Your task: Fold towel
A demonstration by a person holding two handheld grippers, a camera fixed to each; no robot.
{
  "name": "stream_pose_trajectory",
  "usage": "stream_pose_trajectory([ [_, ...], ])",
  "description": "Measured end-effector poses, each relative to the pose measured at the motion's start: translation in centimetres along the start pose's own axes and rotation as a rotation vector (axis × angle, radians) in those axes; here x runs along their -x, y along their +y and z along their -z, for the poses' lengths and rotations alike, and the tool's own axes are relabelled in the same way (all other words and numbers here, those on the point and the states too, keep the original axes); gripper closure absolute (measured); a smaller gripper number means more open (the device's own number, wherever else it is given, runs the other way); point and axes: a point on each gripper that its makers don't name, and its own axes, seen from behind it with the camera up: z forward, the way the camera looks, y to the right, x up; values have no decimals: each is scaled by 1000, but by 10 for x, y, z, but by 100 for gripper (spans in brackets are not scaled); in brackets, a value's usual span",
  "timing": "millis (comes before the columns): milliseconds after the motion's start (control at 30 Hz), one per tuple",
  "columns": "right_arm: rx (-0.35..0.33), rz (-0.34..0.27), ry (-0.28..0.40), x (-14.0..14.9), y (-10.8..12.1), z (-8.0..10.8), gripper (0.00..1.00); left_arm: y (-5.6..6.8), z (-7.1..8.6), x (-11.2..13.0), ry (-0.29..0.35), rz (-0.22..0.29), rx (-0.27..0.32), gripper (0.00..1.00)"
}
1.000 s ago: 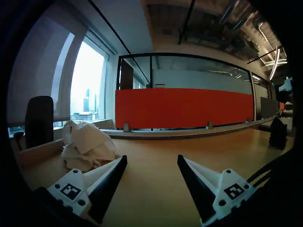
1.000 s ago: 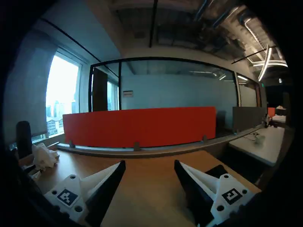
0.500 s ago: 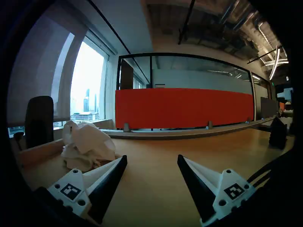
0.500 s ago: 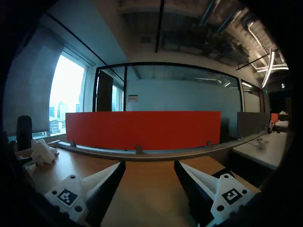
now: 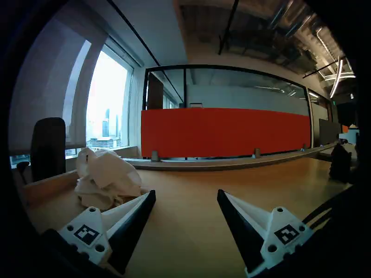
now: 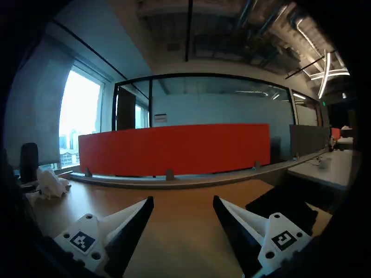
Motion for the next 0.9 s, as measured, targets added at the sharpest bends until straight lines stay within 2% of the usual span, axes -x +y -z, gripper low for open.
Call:
stream_pose_trajectory([
  [533, 18, 7, 9, 41, 12, -3, 0, 0, 0, 1, 0, 1, 0, 1],
  [900, 20, 22, -7, 56, 11, -3, 0, 0, 0, 0, 0, 1, 0, 1],
])
